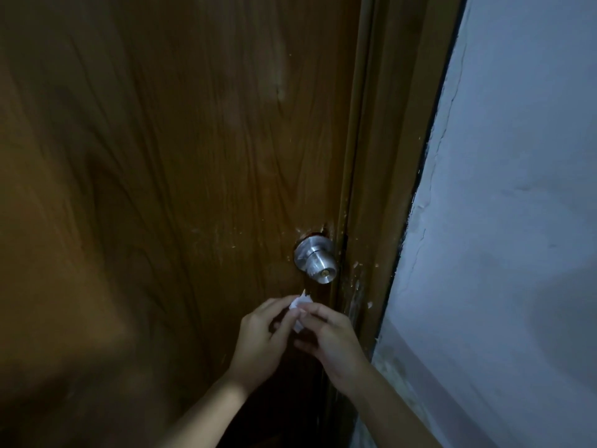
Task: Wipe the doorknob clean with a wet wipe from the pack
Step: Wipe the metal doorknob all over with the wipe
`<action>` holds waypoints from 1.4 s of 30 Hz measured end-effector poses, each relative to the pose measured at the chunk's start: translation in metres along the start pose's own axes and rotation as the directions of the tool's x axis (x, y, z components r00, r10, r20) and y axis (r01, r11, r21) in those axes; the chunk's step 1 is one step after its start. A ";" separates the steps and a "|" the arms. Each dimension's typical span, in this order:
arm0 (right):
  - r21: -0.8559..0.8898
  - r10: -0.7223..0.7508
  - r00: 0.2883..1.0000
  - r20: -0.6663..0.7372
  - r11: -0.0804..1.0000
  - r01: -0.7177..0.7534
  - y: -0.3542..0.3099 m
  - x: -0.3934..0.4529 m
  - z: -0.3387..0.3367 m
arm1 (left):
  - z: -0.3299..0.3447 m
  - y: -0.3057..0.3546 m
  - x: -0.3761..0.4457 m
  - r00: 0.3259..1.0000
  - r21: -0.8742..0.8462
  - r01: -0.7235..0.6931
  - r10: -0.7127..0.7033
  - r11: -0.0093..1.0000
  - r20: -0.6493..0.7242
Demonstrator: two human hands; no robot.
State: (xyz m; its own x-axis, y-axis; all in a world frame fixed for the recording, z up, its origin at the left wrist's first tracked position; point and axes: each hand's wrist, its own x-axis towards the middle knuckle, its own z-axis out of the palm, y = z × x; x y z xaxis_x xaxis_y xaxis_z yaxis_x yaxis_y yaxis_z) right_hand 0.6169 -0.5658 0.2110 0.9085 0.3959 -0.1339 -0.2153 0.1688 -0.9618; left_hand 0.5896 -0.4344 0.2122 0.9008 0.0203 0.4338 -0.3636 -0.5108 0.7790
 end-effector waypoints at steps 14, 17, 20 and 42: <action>-0.580 -0.546 0.820 -0.172 0.729 0.364 -0.037 0.016 -0.005 | 0.021 0.023 0.066 0.965 0.368 -0.173 0.232 0.913 -0.124; -0.582 -0.506 0.852 -0.135 0.737 0.345 -0.035 0.020 -0.006 | 0.029 0.020 0.066 0.957 0.433 -0.162 0.247 0.887 -0.149; -0.595 -0.484 0.860 -0.159 0.742 0.308 -0.036 0.022 -0.008 | 0.031 0.020 0.065 0.939 0.492 -0.155 0.283 0.856 -0.196; -0.628 -0.441 0.883 -0.164 0.737 0.251 -0.042 0.025 -0.016 | 0.046 0.017 0.052 0.884 0.336 0.060 0.107 0.940 -0.456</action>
State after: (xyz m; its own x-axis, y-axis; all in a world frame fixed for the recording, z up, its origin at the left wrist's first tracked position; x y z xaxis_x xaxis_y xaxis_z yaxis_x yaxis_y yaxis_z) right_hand 0.6547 -0.5770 0.2444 0.9554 0.1273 0.2665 0.2945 -0.3430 -0.8919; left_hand 0.6416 -0.4821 0.2275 0.6489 0.3550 0.6729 -0.2081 -0.7679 0.6058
